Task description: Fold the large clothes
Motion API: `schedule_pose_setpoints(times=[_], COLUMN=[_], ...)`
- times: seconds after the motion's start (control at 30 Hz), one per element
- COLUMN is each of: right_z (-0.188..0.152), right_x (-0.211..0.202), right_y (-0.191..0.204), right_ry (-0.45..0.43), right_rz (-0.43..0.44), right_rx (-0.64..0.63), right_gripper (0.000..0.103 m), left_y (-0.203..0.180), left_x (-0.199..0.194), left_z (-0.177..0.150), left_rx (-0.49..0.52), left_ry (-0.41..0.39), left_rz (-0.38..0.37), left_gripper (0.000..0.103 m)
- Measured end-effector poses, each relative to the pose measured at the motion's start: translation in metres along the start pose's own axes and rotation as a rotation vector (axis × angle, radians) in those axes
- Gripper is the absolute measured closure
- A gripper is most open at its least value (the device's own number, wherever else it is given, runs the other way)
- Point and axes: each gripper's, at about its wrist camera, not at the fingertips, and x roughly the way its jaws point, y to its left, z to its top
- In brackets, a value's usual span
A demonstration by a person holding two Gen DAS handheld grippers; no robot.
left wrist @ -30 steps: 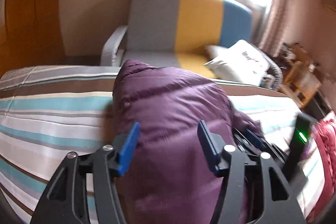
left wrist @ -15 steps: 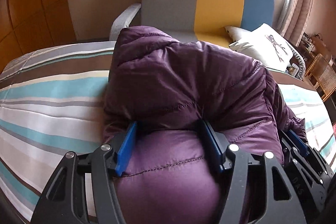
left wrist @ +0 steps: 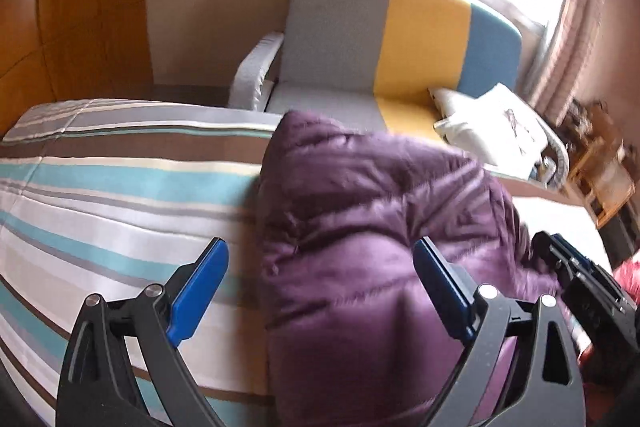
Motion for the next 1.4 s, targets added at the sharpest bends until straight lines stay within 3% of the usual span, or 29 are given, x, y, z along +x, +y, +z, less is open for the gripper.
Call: schedule_pose_setpoints(times=[0.13, 0.23, 0.4, 0.53, 0.77, 0.87, 0.93, 1.03, 1.17, 1.27, 1.4], right_z=[0.000, -0.012, -0.015, -0.016, -0.018, -0.017, -0.018, -0.020, -0.026, -0.032, -0.045], right_x=[0.039, 0.053, 0.070, 0.071, 0.054, 0.041, 0.032, 0.019, 0.002, -0.015, -0.033], right_y=[-0.007, -0.018, -0.021, -0.020, -0.013, -0.012, -0.010, -0.006, -0.005, -0.005, -0.008], right_ry=[0.110, 0.098, 0.113, 0.105, 0.066, 0.057, 0.049, 0.048, 0.045, 0.027, 0.023], right_rz=[-0.039, -0.038, -0.048, -0.060, -0.070, -0.068, -0.075, -0.082, -0.074, -0.070, -0.073], right_rx=[-0.010, 0.041, 0.061, 0.051, 0.037, 0.037, 0.034, 0.026, 0.053, 0.074, 0.095], right_gripper=[0.069, 0.069, 0.069, 0.069, 0.068, 0.059, 0.046, 0.044, 0.044, 0.034, 0.034], left_y=[-0.014, -0.022, -0.013, -0.013, -0.009, -0.001, 0.003, 0.005, 0.007, 0.008, 0.011], left_x=[0.025, 0.049, 0.070, 0.069, 0.039, 0.021, 0.009, -0.006, -0.020, -0.028, -0.038], left_z=[0.009, 0.003, -0.003, -0.008, -0.016, -0.026, -0.035, -0.046, -0.058, -0.063, -0.072], left_rx=[0.054, 0.096, 0.029, 0.040, 0.061, 0.031, 0.016, 0.013, 0.031, 0.039, 0.057], left_ry=[0.048, 0.097, 0.128, 0.111, 0.069, 0.038, 0.006, -0.028, -0.021, 0.001, 0.034], left_rz=[0.065, 0.063, 0.027, 0.034, 0.037, -0.007, -0.025, -0.050, -0.106, -0.141, -0.198], left_gripper=[0.010, 0.008, 0.008, 0.007, 0.002, 0.002, 0.002, 0.002, 0.002, 0.002, 0.002])
